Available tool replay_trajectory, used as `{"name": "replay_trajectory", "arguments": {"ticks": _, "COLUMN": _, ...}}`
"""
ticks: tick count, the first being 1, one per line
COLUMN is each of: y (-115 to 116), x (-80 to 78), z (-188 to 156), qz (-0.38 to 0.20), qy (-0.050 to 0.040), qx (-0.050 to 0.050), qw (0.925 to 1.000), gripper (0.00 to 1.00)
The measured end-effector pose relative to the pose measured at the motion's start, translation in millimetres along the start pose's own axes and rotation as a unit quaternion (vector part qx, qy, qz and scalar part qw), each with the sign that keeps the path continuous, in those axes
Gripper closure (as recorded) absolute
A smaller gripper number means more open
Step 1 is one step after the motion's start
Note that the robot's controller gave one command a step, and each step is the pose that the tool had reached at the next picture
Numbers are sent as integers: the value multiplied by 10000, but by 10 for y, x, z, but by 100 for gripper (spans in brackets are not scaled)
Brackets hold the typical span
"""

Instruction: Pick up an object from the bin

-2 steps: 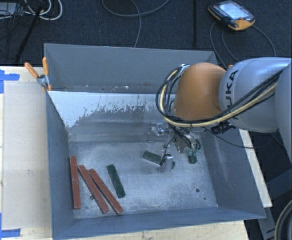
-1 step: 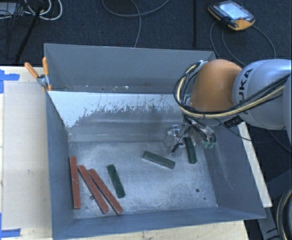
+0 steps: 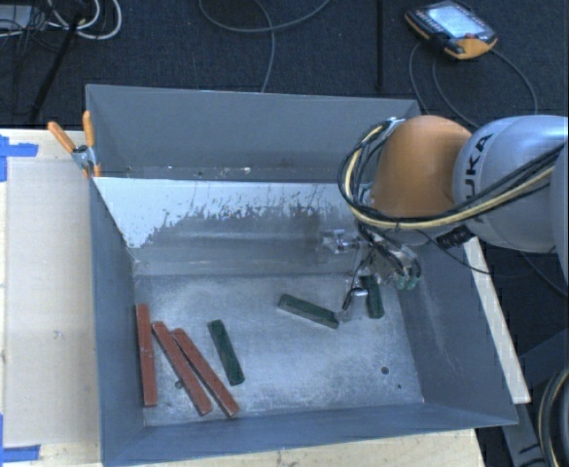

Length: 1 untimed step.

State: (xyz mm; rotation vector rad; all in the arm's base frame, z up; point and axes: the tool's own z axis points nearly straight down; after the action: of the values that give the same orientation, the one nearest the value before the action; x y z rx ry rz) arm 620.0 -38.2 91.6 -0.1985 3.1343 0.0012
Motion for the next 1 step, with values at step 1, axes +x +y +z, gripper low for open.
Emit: {"name": "replay_trajectory", "arguments": {"ticks": 1, "y": 0, "x": 0, "z": 0, "qz": 2, "qy": 0, "qx": 0, "qw": 10000, "gripper": 0}}
